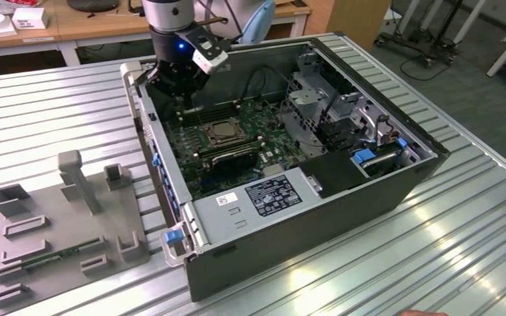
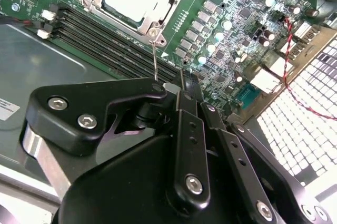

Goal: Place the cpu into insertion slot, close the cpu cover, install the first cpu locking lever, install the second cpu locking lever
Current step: 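Install the first cpu locking lever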

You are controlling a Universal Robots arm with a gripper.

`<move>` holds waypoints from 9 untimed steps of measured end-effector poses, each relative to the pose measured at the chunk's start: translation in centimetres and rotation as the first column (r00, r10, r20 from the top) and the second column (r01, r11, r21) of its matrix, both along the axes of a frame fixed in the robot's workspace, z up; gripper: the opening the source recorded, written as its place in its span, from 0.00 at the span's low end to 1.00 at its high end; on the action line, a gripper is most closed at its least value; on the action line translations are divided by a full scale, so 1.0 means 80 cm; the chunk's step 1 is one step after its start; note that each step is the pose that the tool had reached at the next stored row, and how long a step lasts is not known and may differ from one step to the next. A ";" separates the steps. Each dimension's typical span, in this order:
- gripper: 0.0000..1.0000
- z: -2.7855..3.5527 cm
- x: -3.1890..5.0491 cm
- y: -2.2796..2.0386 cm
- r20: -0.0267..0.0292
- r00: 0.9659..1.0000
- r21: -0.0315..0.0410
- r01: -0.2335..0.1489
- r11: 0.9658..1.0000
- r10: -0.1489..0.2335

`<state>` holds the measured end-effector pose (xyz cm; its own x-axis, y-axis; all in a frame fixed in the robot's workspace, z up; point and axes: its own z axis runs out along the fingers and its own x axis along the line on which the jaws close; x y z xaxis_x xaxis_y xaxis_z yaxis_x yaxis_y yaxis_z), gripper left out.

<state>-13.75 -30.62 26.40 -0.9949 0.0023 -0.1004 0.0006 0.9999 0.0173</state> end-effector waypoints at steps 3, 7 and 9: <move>0.11 -0.0028 0.000 0.0022 0.001 1.000 0.000 0.000 1.000 0.000; 0.11 -0.0079 0.000 0.0053 0.001 1.000 0.000 0.000 1.000 0.000; 0.11 -0.0080 0.000 0.0053 0.001 1.000 0.000 0.000 1.000 0.000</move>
